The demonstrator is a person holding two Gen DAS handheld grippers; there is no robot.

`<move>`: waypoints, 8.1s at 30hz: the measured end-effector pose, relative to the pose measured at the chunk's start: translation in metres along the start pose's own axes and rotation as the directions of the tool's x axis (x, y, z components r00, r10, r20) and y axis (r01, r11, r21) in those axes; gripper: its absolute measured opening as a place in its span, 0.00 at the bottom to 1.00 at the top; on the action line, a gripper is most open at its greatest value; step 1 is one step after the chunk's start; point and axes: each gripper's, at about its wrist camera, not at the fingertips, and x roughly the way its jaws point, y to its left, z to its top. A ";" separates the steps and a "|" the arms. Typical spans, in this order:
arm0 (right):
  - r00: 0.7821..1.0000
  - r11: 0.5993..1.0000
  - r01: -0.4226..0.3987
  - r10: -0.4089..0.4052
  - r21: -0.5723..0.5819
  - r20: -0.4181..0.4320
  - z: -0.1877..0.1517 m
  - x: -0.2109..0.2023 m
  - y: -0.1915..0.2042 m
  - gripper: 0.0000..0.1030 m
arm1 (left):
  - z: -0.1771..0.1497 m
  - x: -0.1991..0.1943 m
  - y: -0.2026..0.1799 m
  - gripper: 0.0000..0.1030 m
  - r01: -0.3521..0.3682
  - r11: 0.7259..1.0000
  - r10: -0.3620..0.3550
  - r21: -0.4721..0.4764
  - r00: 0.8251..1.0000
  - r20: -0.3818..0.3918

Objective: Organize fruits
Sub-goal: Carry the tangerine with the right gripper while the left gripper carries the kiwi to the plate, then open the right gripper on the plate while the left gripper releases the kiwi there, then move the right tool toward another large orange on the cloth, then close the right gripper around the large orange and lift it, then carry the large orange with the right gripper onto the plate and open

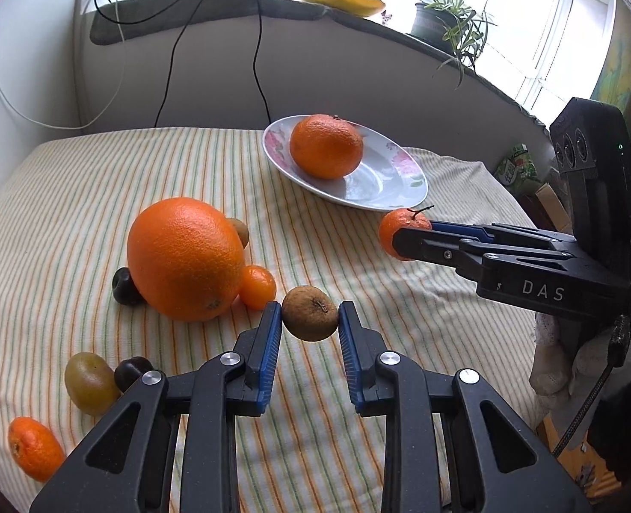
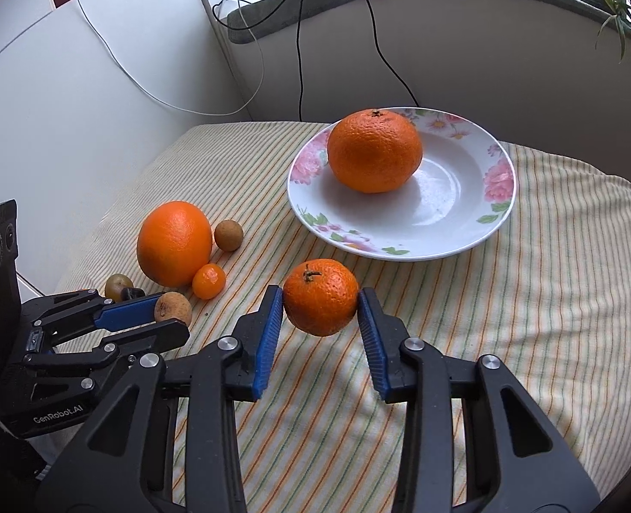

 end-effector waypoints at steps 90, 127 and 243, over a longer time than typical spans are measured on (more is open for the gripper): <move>0.988 0.993 0.110 -0.114 0.039 0.109 0.054 -0.024 -0.049 0.60 | 0.056 0.048 -0.032 0.44 0.054 0.999 -0.054 0.003 0.998 0.043; 0.991 0.990 -0.132 0.132 -0.044 0.004 0.032 -0.002 0.049 0.77 | 0.000 -0.019 0.059 0.61 -0.072 0.991 0.079 -0.110 0.995 0.067; 0.973 0.933 -0.223 0.230 0.281 0.010 0.053 -0.027 -0.086 0.65 | 0.089 0.083 -0.075 0.65 0.123 0.983 -0.136 0.138 0.987 0.085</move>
